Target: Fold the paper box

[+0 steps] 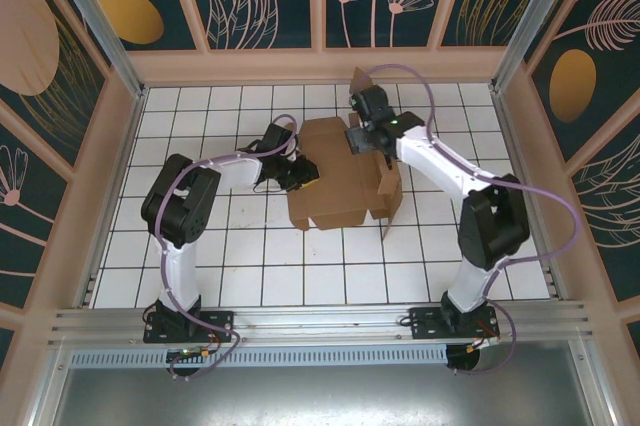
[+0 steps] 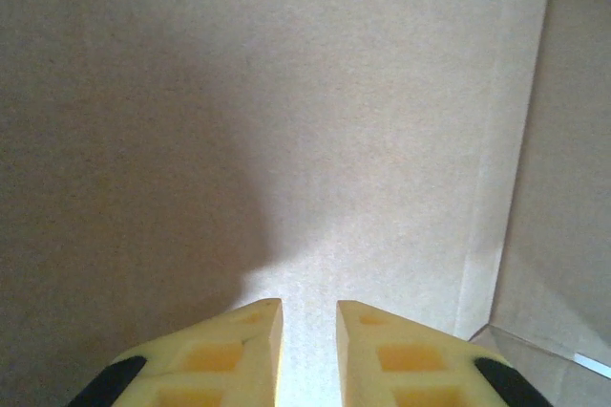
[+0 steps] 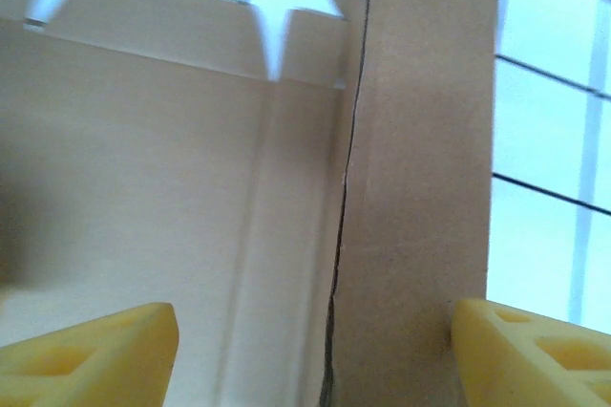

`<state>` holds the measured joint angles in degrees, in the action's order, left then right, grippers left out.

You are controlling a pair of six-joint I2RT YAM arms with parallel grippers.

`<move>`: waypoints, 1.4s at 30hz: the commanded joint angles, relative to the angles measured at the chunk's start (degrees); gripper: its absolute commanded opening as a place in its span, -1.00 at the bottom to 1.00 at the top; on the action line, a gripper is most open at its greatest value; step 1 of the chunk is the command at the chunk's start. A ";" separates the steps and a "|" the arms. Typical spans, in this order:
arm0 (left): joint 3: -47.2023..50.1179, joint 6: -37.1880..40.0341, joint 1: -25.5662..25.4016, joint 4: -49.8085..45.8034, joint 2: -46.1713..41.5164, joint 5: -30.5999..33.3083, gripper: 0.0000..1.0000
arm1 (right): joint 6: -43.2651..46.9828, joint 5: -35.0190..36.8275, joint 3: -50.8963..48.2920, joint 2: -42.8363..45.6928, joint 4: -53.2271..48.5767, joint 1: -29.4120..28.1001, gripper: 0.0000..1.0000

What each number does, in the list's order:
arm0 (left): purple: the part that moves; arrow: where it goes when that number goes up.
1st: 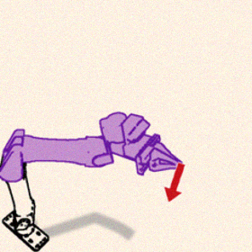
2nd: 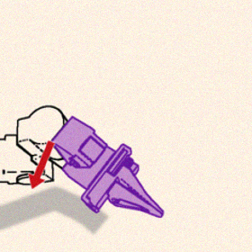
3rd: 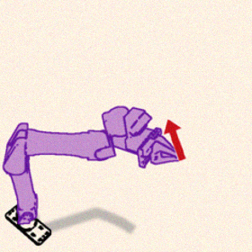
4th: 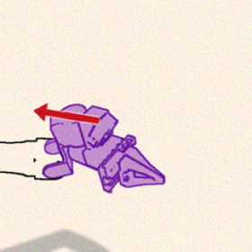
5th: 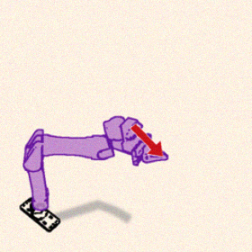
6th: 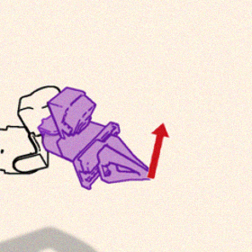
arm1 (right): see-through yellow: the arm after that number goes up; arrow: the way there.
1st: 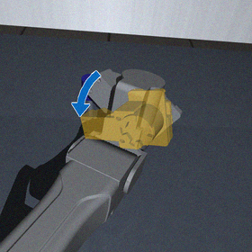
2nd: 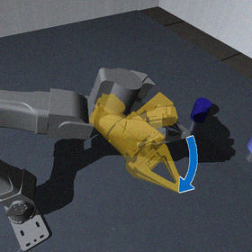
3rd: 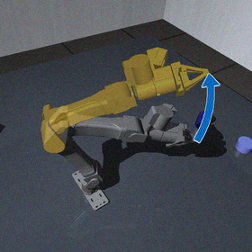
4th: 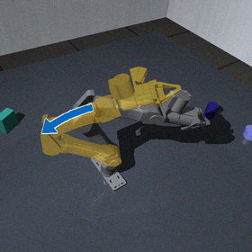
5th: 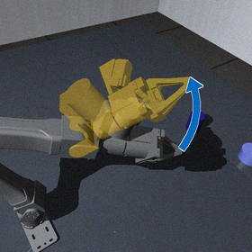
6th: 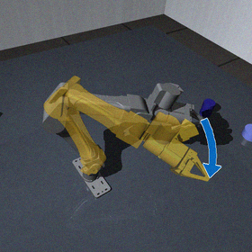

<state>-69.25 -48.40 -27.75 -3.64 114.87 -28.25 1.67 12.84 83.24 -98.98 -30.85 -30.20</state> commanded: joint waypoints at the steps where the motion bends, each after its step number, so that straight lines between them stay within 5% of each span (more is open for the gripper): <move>1: 0.23 -0.46 0.33 -0.01 -3.50 0.41 -0.48 | -3.45 -23.99 -2.46 5.28 5.11 3.65 0.69; 9: -4.68 0.46 0.32 2.32 -4.91 -4.82 -0.07 | -11.83 -48.02 -8.78 10.02 15.29 14.00 0.73; 16: -16.16 1.71 0.51 -0.53 -2.90 -6.91 0.13 | -20.07 -53.23 -15.55 15.73 26.48 20.31 0.52; 22: -17.18 1.91 0.54 -2.16 1.10 -5.46 0.13 | -31.60 -45.73 -24.27 24.91 36.67 33.86 0.33; 27: -14.48 2.80 0.50 -3.42 5.09 -4.26 0.07 | -34.08 -32.36 -26.08 23.27 30.14 41.47 0.41; 34: -9.78 3.84 0.85 -4.27 5.66 -1.41 0.00 | -25.24 -28.11 -17.25 7.98 15.55 40.72 0.70; 42: -8.80 4.46 1.32 -4.27 5.19 -1.08 -0.01 | -18.64 -21.11 -13.04 -3.47 10.02 36.34 0.77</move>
<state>-78.85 -45.34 -26.98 -7.73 120.62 -29.95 -20.97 -11.94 68.05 -100.92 -17.30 6.57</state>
